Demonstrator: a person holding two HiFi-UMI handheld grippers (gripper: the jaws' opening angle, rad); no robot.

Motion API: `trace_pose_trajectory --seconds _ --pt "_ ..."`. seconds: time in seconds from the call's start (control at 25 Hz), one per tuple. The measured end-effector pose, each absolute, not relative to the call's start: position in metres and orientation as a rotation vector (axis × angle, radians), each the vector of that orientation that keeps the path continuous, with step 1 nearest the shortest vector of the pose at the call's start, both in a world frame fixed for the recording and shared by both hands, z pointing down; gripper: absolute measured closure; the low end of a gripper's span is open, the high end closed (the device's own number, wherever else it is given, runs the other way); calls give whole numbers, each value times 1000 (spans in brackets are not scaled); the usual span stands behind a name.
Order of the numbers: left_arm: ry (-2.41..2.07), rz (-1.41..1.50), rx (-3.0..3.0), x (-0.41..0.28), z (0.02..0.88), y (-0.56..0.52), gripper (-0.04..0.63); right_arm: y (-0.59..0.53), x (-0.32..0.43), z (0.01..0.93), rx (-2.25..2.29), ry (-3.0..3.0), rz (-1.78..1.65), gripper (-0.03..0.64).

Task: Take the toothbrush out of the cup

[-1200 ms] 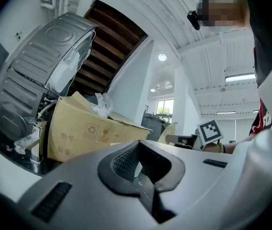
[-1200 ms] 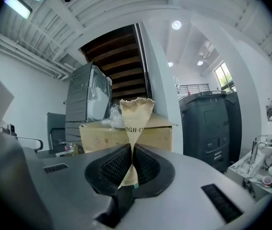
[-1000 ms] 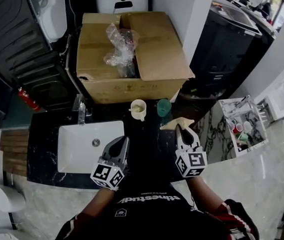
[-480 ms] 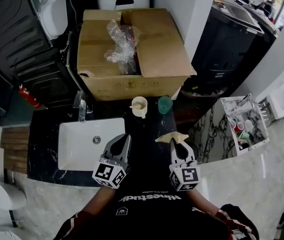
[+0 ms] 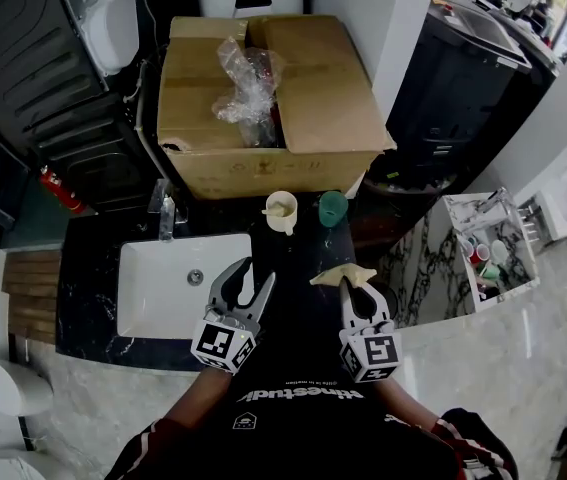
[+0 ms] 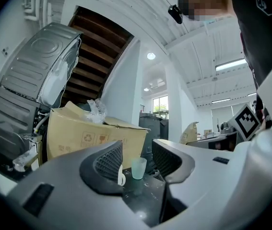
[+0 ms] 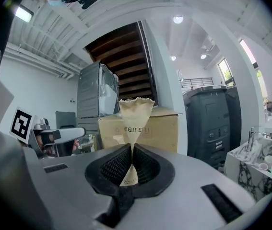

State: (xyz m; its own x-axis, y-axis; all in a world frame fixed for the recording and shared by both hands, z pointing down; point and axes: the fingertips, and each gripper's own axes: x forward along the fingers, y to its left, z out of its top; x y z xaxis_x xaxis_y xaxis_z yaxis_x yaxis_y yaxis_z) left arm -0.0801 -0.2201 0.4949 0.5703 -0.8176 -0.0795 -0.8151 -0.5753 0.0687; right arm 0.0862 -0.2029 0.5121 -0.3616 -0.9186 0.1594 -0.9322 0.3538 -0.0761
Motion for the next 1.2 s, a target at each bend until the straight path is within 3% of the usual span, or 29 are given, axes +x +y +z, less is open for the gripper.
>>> trace_pose_trajectory --seconds 1.2 --pt "-1409 103 2617 -43 598 -391 406 -201 126 512 1823 -2448 303 574"
